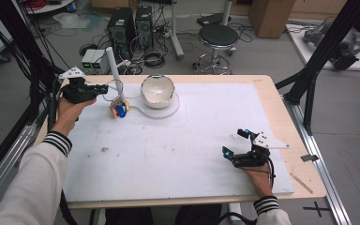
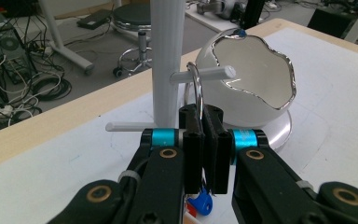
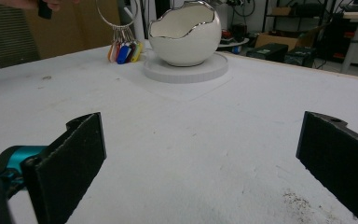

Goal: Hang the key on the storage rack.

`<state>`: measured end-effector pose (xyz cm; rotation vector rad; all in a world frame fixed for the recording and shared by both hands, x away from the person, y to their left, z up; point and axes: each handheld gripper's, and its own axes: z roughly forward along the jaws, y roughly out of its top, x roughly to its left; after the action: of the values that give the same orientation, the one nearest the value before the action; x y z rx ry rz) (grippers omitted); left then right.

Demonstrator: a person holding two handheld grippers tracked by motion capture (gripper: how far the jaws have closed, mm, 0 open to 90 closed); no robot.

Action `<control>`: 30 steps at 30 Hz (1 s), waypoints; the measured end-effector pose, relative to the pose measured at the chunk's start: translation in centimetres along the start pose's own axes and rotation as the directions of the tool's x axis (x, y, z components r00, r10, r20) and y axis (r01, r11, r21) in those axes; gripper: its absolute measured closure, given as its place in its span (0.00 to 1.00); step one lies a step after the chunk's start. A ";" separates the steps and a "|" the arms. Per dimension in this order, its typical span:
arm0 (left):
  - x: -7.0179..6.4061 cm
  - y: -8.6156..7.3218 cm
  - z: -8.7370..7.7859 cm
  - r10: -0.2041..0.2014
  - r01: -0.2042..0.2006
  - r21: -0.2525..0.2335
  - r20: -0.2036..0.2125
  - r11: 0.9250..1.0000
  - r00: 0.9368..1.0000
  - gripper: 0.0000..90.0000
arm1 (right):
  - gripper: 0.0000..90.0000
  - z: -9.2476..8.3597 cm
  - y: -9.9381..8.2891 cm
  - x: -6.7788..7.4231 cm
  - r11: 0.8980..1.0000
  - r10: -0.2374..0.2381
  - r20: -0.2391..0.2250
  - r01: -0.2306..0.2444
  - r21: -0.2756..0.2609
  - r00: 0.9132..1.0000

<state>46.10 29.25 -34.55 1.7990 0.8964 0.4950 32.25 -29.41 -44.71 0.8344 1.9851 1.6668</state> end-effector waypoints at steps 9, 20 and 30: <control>-0.3 0.2 -0.4 0.049 -0.050 -0.003 -0.063 0.999 0.997 0.78 | 0.01 -0.1 -0.1 -0.1 1.000 0.004 0.009 -0.003 -0.018 1.000; -3.5 -2.0 -4.4 0.112 -0.118 -0.088 -0.069 0.989 0.991 0.36 | 0.01 -0.1 -0.1 0.1 1.000 -0.013 0.015 0.013 -0.008 1.000; -7.5 -6.1 -8.4 0.105 -0.093 -0.250 0.036 0.964 0.994 0.02 | 0.01 -0.1 -0.1 0.2 1.000 -0.007 0.035 0.007 -0.013 0.999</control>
<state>33.41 29.90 -36.26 1.6241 0.6811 0.5976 31.99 -29.37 -44.77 0.8455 1.9499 1.6480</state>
